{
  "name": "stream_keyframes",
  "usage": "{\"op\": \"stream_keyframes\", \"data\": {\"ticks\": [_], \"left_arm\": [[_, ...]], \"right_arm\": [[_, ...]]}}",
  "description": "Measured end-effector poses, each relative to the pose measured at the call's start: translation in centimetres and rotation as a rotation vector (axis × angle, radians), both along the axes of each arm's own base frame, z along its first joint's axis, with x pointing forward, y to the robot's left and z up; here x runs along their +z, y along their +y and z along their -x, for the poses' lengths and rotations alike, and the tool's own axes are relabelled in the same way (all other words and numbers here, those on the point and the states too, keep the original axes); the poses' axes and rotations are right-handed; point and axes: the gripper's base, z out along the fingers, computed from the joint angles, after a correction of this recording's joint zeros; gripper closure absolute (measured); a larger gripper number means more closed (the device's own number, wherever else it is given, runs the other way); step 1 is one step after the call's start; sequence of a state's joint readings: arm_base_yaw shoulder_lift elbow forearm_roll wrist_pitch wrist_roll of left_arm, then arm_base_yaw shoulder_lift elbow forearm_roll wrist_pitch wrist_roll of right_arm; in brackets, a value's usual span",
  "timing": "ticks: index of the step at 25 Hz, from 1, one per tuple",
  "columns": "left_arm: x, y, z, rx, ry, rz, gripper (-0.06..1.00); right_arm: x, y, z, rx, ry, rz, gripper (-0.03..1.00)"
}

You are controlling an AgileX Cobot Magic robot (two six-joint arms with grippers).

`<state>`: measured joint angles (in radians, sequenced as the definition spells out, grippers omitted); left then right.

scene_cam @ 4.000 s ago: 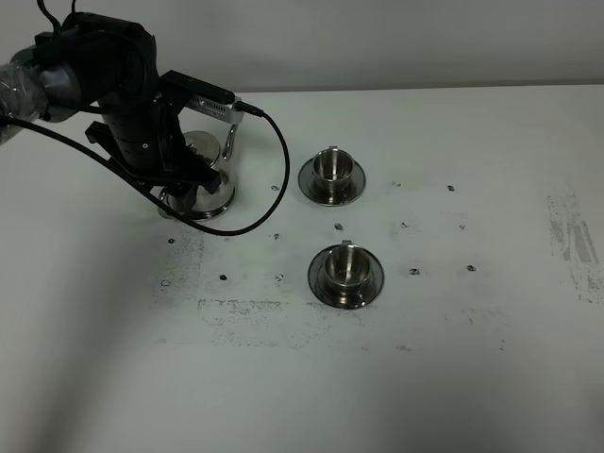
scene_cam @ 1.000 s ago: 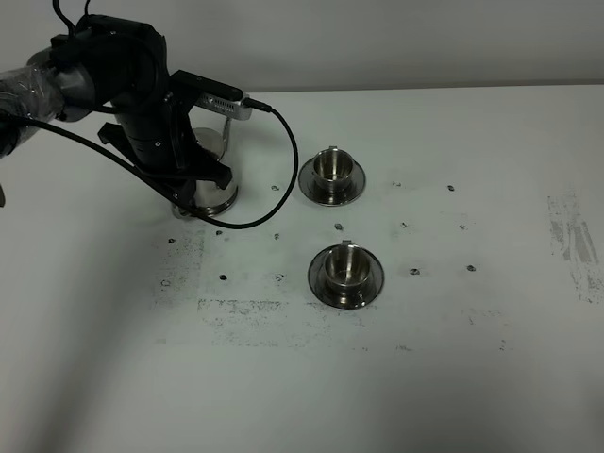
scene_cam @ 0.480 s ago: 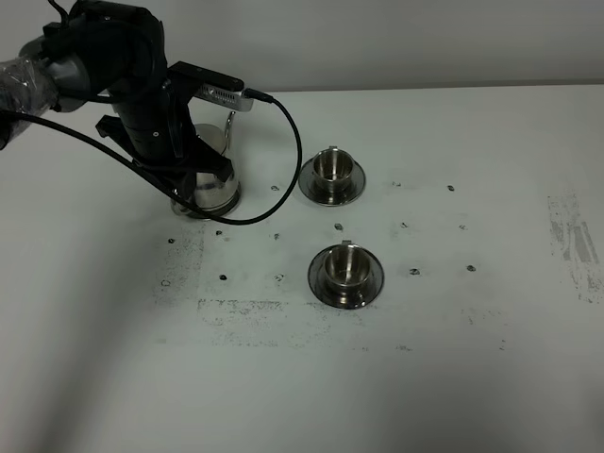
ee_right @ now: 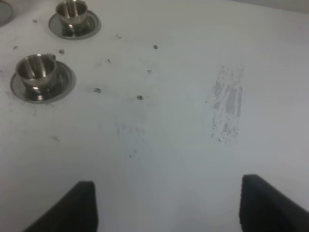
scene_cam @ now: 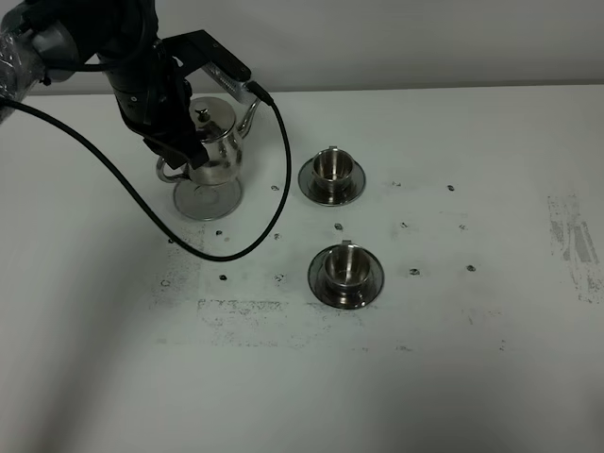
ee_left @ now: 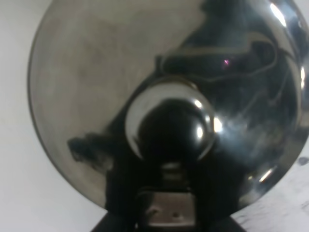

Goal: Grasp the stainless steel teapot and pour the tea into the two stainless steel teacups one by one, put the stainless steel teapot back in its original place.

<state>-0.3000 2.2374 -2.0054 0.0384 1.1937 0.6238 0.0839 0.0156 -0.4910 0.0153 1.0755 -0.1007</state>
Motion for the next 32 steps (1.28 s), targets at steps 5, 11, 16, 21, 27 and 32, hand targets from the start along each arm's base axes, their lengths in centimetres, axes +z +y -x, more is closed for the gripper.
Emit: {"op": "stream_keyframes", "data": {"ticks": [5, 11, 16, 21, 27, 32], "left_arm": [[0.8, -0.1, -0.5, -0.143, -0.048, -0.009, 0.77], [0.2, -0.4, -2.5, -0.211, -0.146, -0.067, 0.77], [-0.9, -1.4, -3.8, -0.297, -0.164, -0.104, 0.77], [-2.1, -3.2, -4.5, -0.397, -0.176, -0.117, 0.77], [-3.4, -4.0, -4.9, -0.457, -0.187, -0.175, 0.77], [-3.8, -4.4, -5.2, -0.496, -0.227, -0.212, 0.77]], "right_arm": [[0.0, 0.0, 0.0, 0.0, 0.0, 0.0, 0.38], [0.0, 0.0, 0.0, 0.0, 0.0, 0.0, 0.38], [0.0, 0.0, 0.0, 0.0, 0.0, 0.0, 0.38], [0.0, 0.0, 0.0, 0.0, 0.0, 0.0, 0.38], [0.0, 0.0, 0.0, 0.0, 0.0, 0.0, 0.38], [0.0, 0.0, 0.0, 0.0, 0.0, 0.0, 0.38]]}}
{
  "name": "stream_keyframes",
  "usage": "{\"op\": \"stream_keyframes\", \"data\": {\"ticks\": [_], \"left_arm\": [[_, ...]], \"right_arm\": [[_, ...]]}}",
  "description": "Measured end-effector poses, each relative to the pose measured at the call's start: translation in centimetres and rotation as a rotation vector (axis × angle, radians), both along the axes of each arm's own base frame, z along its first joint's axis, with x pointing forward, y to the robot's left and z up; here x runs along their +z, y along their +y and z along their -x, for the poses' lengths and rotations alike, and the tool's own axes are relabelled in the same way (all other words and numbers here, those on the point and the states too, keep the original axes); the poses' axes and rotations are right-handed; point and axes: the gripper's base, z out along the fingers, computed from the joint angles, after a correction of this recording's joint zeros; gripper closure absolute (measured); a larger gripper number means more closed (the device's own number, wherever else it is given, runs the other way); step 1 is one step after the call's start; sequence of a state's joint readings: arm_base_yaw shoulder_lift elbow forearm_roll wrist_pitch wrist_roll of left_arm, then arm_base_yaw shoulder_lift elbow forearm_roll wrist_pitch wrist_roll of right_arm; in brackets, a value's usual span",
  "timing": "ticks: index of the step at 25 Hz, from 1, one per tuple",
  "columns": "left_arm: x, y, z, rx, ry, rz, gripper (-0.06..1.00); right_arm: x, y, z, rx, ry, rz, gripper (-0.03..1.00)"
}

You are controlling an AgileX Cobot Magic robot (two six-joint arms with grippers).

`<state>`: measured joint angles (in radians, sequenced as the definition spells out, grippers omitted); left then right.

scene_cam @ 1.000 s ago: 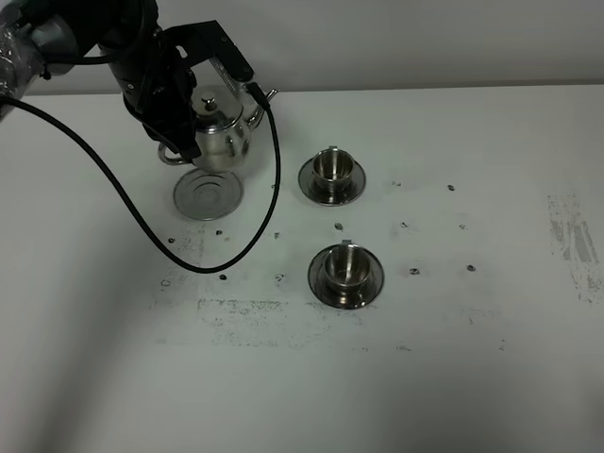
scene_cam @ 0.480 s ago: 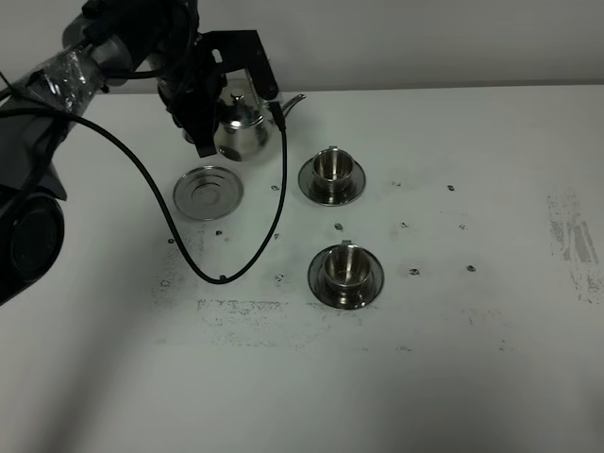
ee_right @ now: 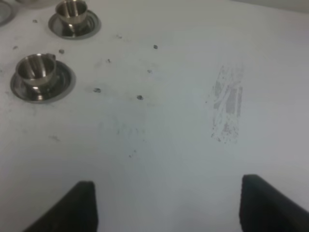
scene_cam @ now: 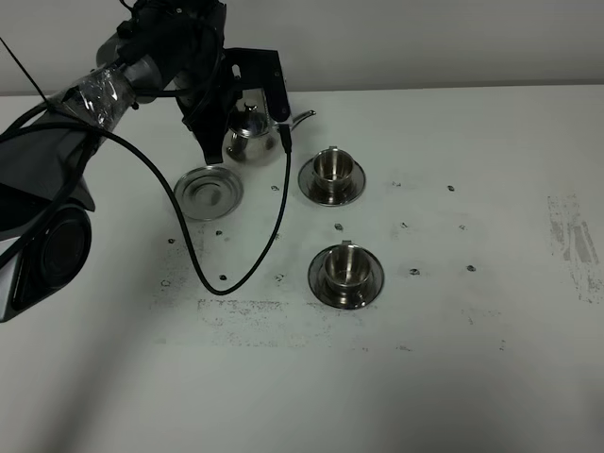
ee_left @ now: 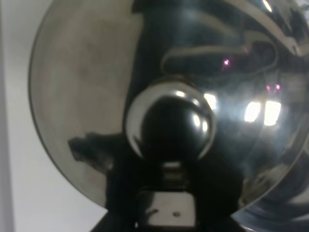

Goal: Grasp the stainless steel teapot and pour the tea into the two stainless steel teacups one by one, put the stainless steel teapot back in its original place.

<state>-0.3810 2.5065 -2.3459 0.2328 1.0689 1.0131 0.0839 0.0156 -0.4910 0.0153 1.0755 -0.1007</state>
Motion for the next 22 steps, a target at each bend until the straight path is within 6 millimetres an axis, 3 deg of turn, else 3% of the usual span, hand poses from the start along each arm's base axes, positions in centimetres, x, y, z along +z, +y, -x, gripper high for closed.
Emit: {"op": "stream_keyframes", "data": {"ticks": [22], "left_arm": [[0.1, -2.4, 0.2, -0.28, -0.058, -0.075, 0.77]], "right_arm": [[0.0, 0.0, 0.0, 0.0, 0.0, 0.0, 0.38]]}}
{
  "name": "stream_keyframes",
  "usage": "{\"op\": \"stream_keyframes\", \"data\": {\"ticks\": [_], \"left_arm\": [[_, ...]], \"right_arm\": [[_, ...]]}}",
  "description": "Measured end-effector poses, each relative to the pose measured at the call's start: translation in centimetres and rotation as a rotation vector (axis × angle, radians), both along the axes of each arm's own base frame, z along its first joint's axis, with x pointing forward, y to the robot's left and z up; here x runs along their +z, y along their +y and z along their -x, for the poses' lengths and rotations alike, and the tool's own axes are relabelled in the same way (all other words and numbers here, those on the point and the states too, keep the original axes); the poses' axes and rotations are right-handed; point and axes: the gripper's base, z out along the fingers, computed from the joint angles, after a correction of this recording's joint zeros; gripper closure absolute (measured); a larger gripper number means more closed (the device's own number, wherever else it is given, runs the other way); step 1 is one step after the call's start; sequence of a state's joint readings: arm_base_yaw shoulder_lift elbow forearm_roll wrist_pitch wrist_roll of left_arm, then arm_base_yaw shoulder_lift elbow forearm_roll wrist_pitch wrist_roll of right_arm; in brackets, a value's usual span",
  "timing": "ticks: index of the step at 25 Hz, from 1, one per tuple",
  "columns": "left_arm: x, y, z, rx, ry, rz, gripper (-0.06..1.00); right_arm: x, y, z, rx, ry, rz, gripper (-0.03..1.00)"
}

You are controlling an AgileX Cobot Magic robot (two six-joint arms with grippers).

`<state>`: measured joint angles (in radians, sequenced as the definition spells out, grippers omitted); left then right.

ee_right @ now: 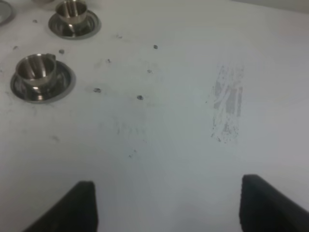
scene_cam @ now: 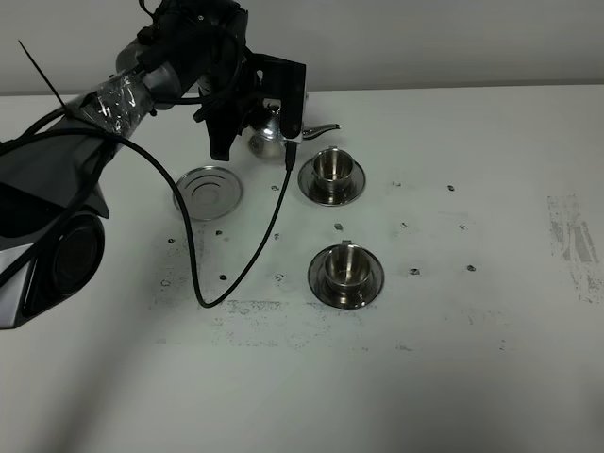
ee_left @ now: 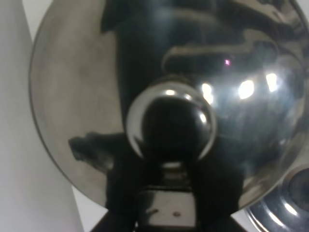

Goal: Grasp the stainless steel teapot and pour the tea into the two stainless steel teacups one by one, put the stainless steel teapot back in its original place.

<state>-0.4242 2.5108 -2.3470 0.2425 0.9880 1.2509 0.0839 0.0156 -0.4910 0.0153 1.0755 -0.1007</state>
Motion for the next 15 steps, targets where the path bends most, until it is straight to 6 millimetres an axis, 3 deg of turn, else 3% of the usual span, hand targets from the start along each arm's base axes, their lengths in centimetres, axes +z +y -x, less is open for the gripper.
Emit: {"op": "stream_keyframes", "data": {"ticks": [15], "left_arm": [[0.25, 0.57, -0.28, -0.105, -0.035, -0.147, 0.77]], "right_arm": [[0.0, 0.0, 0.0, 0.0, 0.0, 0.0, 0.38]]}}
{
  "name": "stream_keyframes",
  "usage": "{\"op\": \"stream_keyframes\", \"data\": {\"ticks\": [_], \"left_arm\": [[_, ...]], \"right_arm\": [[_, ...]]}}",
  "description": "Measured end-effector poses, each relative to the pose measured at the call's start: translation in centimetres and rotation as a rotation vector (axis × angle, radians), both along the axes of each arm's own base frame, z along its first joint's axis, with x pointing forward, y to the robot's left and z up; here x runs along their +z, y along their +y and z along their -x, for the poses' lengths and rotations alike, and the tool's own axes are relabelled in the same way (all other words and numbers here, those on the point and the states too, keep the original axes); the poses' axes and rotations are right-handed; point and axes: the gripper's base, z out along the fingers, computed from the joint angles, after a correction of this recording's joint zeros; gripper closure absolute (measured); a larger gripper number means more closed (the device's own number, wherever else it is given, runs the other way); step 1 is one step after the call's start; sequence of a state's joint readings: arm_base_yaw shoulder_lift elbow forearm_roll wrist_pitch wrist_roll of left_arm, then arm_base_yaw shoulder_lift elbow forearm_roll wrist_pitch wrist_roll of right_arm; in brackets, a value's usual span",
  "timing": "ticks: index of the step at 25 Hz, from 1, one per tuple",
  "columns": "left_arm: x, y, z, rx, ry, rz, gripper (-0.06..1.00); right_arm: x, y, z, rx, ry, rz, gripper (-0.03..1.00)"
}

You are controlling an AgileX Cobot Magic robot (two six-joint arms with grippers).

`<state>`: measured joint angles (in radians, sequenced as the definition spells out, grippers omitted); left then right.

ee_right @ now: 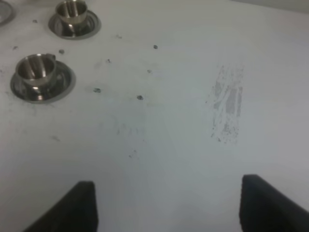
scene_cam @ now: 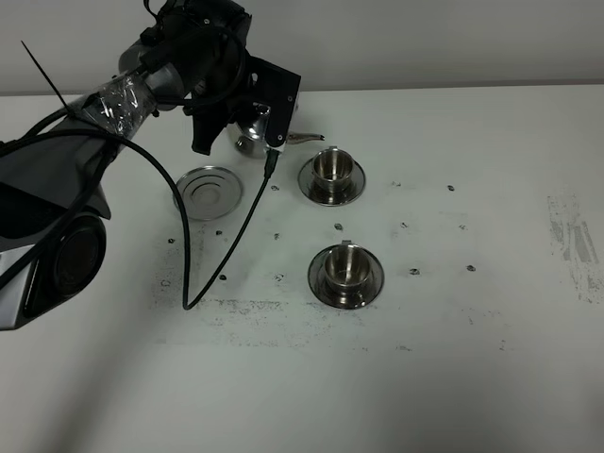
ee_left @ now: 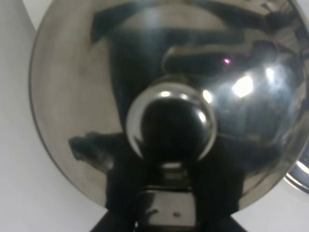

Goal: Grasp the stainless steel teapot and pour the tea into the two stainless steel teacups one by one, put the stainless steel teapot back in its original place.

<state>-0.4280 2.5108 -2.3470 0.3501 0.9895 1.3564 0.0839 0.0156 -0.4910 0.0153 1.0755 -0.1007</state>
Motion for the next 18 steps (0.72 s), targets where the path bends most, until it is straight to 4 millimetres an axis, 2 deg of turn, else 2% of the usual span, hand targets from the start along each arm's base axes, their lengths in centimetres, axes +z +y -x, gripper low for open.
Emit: {"op": "stream_keyframes", "data": {"ticks": [18], "left_arm": [[0.25, -0.83, -0.22, -0.128, -0.046, -0.04, 0.77]], "right_arm": [[0.0, 0.0, 0.0, 0.0, 0.0, 0.0, 0.38]]}}
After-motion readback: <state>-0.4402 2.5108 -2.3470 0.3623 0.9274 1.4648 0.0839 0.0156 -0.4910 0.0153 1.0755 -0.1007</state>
